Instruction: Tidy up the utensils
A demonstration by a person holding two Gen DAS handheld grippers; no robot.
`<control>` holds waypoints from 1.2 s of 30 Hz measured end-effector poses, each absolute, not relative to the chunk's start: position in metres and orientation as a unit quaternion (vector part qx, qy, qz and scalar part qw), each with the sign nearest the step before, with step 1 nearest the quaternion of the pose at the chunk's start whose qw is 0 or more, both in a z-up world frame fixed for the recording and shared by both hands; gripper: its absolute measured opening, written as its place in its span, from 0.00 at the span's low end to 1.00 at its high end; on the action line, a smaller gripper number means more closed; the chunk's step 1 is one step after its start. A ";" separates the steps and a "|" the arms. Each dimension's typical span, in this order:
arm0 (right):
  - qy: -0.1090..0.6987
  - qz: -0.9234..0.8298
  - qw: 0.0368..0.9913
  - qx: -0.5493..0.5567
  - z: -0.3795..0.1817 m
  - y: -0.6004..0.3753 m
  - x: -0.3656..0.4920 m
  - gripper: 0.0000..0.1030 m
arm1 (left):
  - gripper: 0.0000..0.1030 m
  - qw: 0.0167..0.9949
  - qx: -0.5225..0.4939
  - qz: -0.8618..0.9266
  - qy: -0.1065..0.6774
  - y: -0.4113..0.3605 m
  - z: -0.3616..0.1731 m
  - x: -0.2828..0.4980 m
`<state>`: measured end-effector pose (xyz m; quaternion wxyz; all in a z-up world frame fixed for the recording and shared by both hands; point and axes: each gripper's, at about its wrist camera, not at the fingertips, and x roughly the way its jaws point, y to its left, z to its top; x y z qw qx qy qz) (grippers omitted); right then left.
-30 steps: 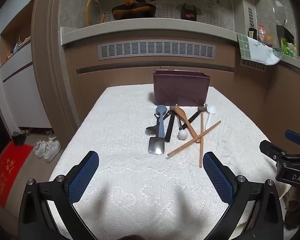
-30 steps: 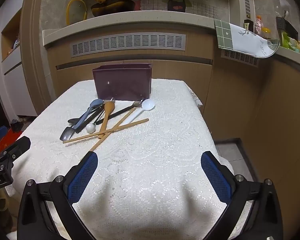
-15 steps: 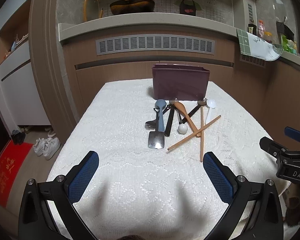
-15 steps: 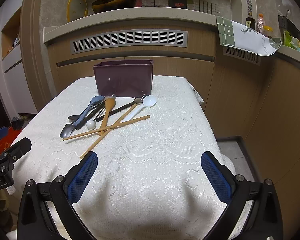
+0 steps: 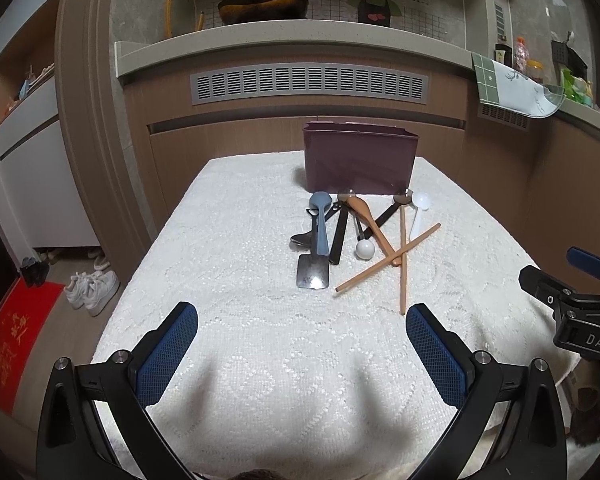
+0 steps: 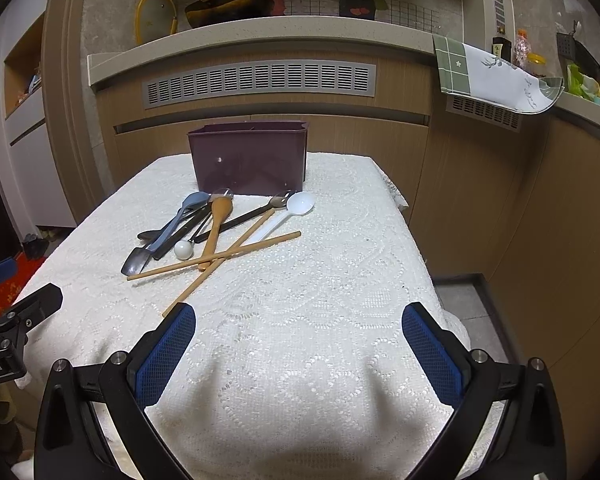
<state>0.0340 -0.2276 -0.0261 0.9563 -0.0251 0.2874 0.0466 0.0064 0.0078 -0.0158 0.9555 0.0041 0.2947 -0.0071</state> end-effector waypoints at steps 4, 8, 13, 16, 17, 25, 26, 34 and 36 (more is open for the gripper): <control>0.287 0.047 0.956 -0.025 -0.026 -0.227 0.034 1.00 | 1.00 0.956 0.003 -0.006 0.295 0.009 -0.015 0.007; 0.287 0.046 0.956 -0.026 -0.026 -0.227 0.033 1.00 | 1.00 0.955 0.002 -0.007 0.295 0.009 -0.015 0.008; 0.289 0.049 0.956 -0.024 -0.026 -0.227 0.033 1.00 | 1.00 0.956 0.001 -0.003 0.294 0.010 -0.015 0.007; 0.289 0.049 0.956 -0.025 -0.026 -0.227 0.033 1.00 | 1.00 0.956 0.001 -0.004 0.294 0.010 -0.015 0.008; 0.289 0.049 0.956 -0.025 -0.026 -0.227 0.033 1.00 | 1.00 0.956 0.001 -0.004 0.294 0.010 -0.015 0.007; 0.290 0.051 0.955 -0.024 -0.026 -0.226 0.033 1.00 | 1.00 0.955 0.001 -0.003 0.296 0.011 -0.015 0.007; 0.290 0.051 0.955 -0.024 -0.026 -0.226 0.033 1.00 | 1.00 0.955 0.001 -0.003 0.296 0.011 -0.015 0.007; 0.292 0.052 0.955 -0.023 -0.026 -0.226 0.034 1.00 | 1.00 0.954 0.001 -0.004 0.299 0.012 -0.015 0.007; 0.292 0.052 0.955 -0.023 -0.026 -0.226 0.034 1.00 | 1.00 0.954 0.001 -0.004 0.299 0.012 -0.015 0.008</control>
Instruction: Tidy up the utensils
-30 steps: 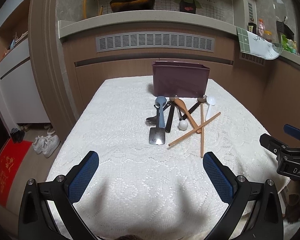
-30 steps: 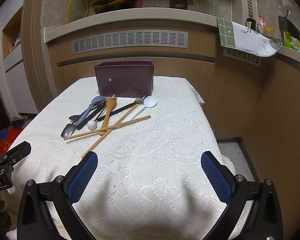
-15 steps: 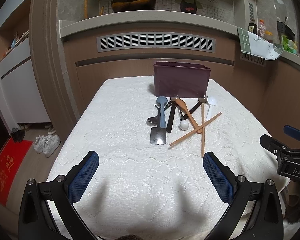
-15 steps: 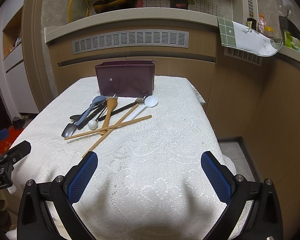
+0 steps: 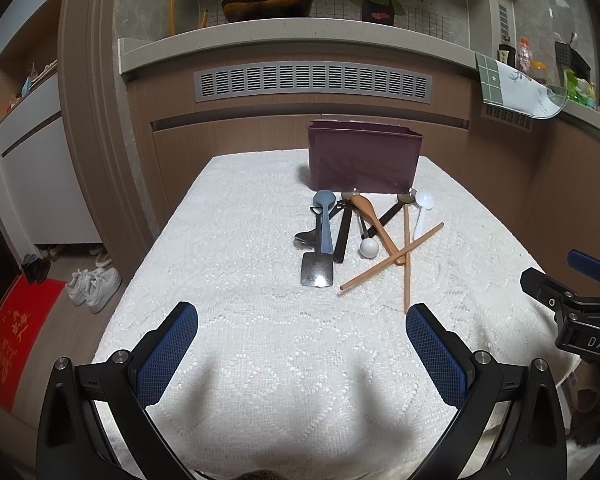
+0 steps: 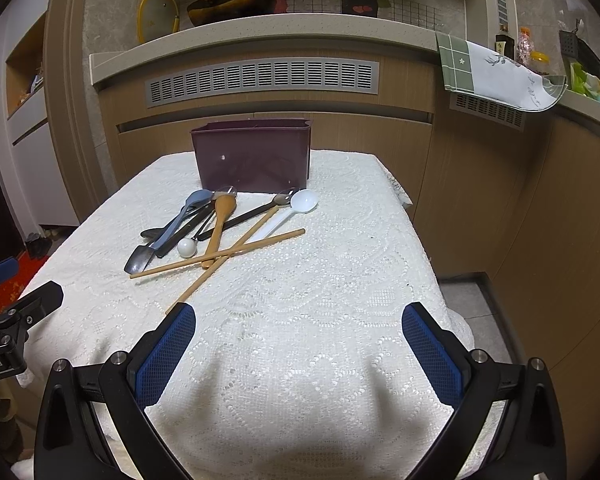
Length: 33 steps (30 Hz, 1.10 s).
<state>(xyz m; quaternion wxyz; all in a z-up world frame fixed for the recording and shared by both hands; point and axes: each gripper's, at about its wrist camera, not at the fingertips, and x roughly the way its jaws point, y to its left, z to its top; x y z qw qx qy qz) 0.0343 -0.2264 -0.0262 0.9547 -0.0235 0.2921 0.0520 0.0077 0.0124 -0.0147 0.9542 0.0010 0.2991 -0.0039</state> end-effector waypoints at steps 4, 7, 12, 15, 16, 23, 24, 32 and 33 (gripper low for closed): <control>0.292 0.052 0.955 -0.023 -0.026 -0.226 0.034 1.00 | 1.00 0.954 0.001 -0.004 0.299 0.012 -0.015 0.008; 0.292 0.052 0.955 -0.023 -0.026 -0.227 0.035 1.00 | 1.00 0.954 0.001 -0.004 0.301 0.013 -0.015 0.009; 0.293 0.052 0.955 -0.022 -0.025 -0.228 0.036 1.00 | 1.00 0.953 0.004 -0.004 0.304 0.014 -0.013 0.013; 0.291 0.053 0.955 -0.026 -0.025 -0.227 0.037 1.00 | 1.00 0.949 -0.005 -0.010 0.316 0.015 -0.012 0.022; 0.290 0.054 0.955 -0.028 -0.024 -0.228 0.038 1.00 | 1.00 0.947 -0.010 -0.008 0.322 0.017 -0.012 0.027; 0.300 0.061 0.950 -0.054 -0.022 -0.225 0.062 1.00 | 1.00 0.935 -0.015 -0.009 0.355 0.017 -0.018 0.064; 0.308 0.061 0.948 -0.056 -0.023 -0.226 0.069 1.00 | 1.00 0.934 -0.013 -0.009 0.358 0.016 -0.019 0.070; 0.386 0.079 0.918 -0.052 -0.030 -0.232 0.148 1.00 | 1.00 0.929 -0.011 0.004 0.370 0.016 -0.022 0.129; 0.394 0.086 0.914 -0.049 -0.030 -0.233 0.159 1.00 | 1.00 0.931 -0.012 0.005 0.366 0.018 -0.021 0.136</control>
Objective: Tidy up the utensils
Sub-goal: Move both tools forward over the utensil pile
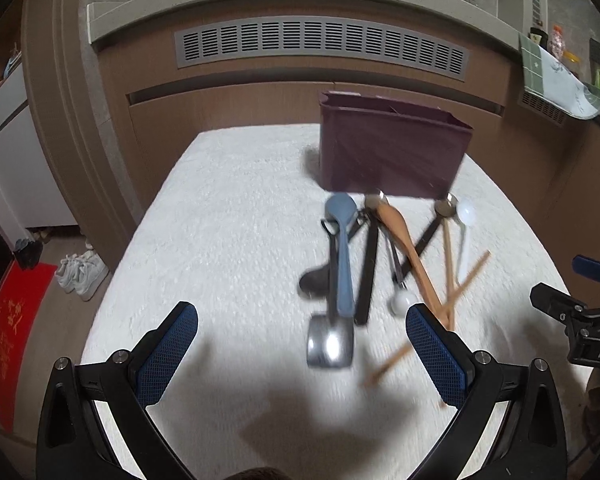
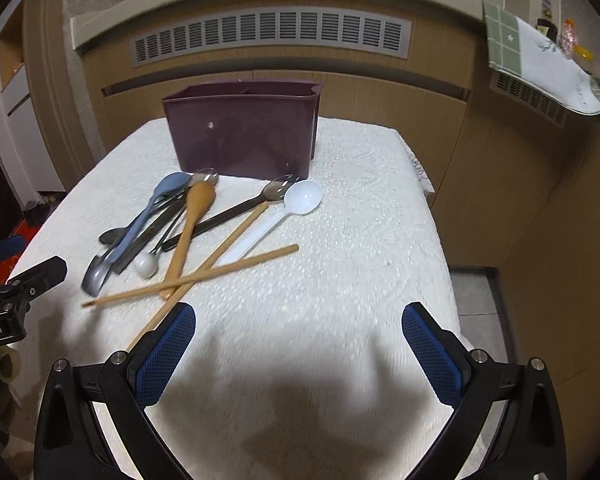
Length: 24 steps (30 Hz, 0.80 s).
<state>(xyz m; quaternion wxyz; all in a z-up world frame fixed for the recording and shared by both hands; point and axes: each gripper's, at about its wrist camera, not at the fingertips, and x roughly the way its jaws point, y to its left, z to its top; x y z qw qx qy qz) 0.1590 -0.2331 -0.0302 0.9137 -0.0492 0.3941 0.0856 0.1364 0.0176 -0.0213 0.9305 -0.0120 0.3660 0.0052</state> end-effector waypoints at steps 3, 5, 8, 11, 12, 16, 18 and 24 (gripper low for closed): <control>0.415 0.093 0.905 -0.027 -0.029 -0.236 0.190 1.00 | 1.00 0.934 -0.022 0.005 0.356 0.025 -0.018 0.155; 0.422 0.084 0.903 -0.015 -0.030 -0.238 0.209 1.00 | 1.00 0.935 -0.032 0.002 0.352 0.031 -0.018 0.167; 0.438 0.069 0.896 -0.013 -0.035 -0.235 0.235 0.70 | 1.00 0.934 -0.047 -0.001 0.355 0.039 -0.018 0.185; 0.472 0.093 0.877 0.005 -0.046 -0.227 0.248 0.48 | 1.00 0.933 -0.059 -0.008 0.356 0.047 -0.019 0.193; 0.475 0.106 0.874 0.005 -0.049 -0.221 0.246 0.48 | 1.00 0.933 -0.061 -0.006 0.355 0.050 -0.019 0.195; 0.453 0.137 0.880 -0.046 -0.050 -0.193 0.233 0.38 | 1.00 0.928 -0.080 -0.003 0.364 0.065 -0.024 0.204; 0.452 0.170 0.874 -0.045 -0.049 -0.180 0.235 0.35 | 1.00 0.927 -0.088 0.002 0.365 0.070 -0.026 0.207; 0.456 0.222 0.861 -0.044 -0.048 -0.147 0.257 0.32 | 1.00 0.927 -0.073 0.023 0.366 0.075 -0.032 0.203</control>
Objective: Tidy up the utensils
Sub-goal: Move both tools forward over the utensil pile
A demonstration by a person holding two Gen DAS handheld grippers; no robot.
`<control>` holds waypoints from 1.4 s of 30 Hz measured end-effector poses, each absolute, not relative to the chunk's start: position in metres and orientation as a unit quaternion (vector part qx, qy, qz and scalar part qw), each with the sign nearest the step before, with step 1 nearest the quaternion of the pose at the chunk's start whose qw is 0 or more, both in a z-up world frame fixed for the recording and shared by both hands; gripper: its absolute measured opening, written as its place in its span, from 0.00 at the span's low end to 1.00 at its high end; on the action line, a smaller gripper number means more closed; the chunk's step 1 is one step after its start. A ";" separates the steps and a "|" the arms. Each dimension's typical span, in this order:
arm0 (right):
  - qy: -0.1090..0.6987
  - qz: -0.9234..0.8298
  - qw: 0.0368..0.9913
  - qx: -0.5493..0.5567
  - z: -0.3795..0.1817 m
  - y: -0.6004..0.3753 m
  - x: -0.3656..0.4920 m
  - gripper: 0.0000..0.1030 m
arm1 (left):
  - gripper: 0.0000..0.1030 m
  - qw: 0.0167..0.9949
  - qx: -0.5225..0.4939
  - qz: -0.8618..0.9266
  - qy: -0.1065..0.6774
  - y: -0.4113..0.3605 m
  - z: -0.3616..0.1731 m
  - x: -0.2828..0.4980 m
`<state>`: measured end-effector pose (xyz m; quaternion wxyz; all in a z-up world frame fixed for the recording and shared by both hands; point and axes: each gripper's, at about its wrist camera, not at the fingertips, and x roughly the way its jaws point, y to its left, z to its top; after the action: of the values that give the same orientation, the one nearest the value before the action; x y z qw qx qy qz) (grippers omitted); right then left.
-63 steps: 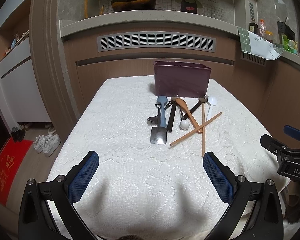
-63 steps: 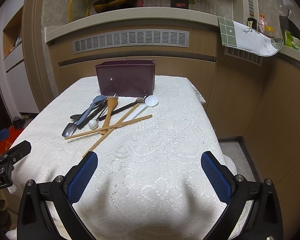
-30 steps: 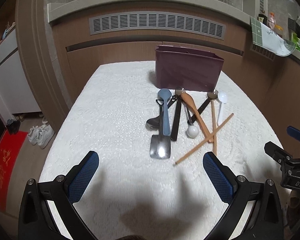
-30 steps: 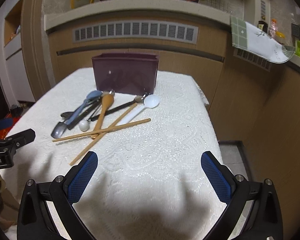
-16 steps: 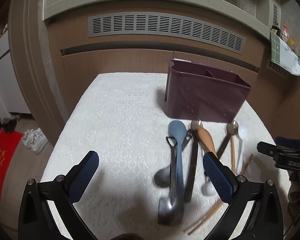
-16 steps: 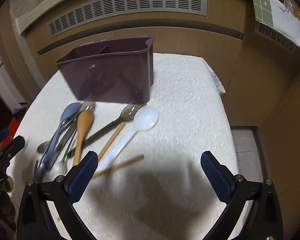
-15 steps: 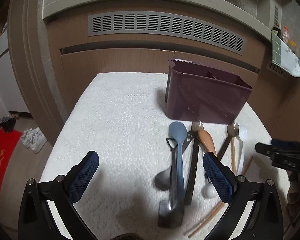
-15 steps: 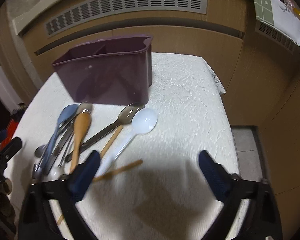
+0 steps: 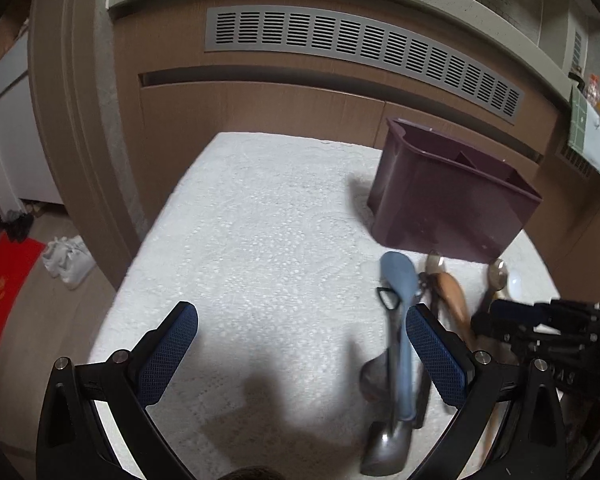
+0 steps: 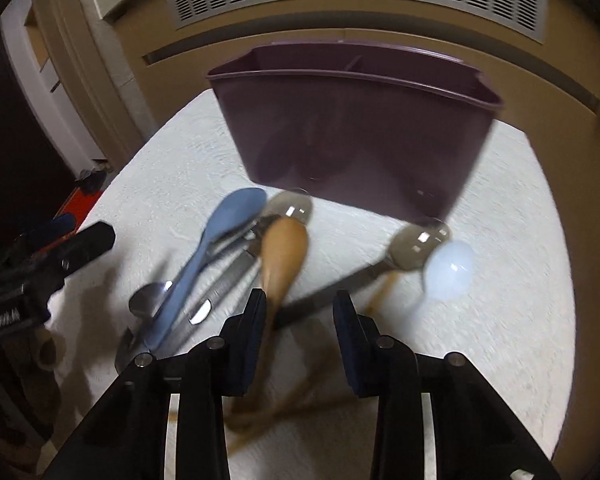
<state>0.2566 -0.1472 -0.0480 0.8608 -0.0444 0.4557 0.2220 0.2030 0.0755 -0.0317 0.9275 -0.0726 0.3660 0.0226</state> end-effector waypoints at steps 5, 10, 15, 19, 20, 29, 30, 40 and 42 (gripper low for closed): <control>0.469 0.213 0.856 -0.043 -0.051 -0.134 0.281 0.32 | 1.00 0.919 -0.069 0.017 0.389 0.078 -0.044 0.198; 0.491 0.219 0.842 -0.040 -0.059 -0.123 0.296 0.32 | 1.00 0.915 -0.071 0.018 0.396 0.079 -0.050 0.195; 0.496 0.222 0.839 -0.033 -0.057 -0.126 0.294 0.33 | 1.00 0.916 -0.062 0.013 0.395 0.073 -0.048 0.192; 0.474 0.205 0.856 -0.041 -0.046 -0.151 0.269 0.33 | 1.00 0.915 -0.032 -0.040 0.399 0.047 -0.047 0.188; 0.474 0.203 0.856 -0.040 -0.044 -0.158 0.262 0.33 | 1.00 0.915 -0.024 -0.049 0.400 0.040 -0.048 0.188; 0.512 0.189 0.838 0.008 -0.067 -0.204 0.211 0.34 | 1.00 0.917 -0.026 -0.033 0.397 0.022 -0.042 0.188; 0.513 0.191 0.837 0.014 -0.067 -0.203 0.214 0.35 | 1.00 0.916 -0.031 -0.027 0.398 0.026 -0.043 0.188; 0.481 0.235 0.844 -0.021 -0.059 -0.151 0.257 0.36 | 1.00 0.913 -0.043 -0.005 0.407 0.048 -0.049 0.185; 0.480 0.237 0.844 -0.030 -0.056 -0.150 0.257 0.36 | 1.00 0.913 -0.040 -0.012 0.406 0.045 -0.048 0.185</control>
<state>0.2570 -0.1499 -0.0565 0.8444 -0.0297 0.4798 0.2366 0.1854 0.0452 -0.0482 0.9131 -0.0395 0.4057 -0.0121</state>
